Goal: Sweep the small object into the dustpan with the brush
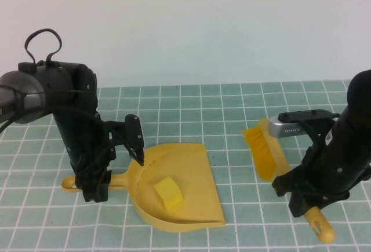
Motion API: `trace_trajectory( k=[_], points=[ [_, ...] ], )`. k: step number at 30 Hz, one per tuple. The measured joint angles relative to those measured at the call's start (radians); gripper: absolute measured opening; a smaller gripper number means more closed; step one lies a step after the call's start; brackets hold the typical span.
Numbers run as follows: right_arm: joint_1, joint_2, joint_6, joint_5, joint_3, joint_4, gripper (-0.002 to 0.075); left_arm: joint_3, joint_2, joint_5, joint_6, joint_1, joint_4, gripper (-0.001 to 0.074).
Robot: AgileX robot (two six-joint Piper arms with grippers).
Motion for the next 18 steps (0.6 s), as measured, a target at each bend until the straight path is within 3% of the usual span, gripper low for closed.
trace_trajectory(
  k=[18],
  points=[
    [-0.002, 0.085, 0.081, -0.023, -0.002, -0.135, 0.0170, 0.000, -0.010, 0.003, -0.009, 0.000, 0.024, 0.0213]
  ],
)
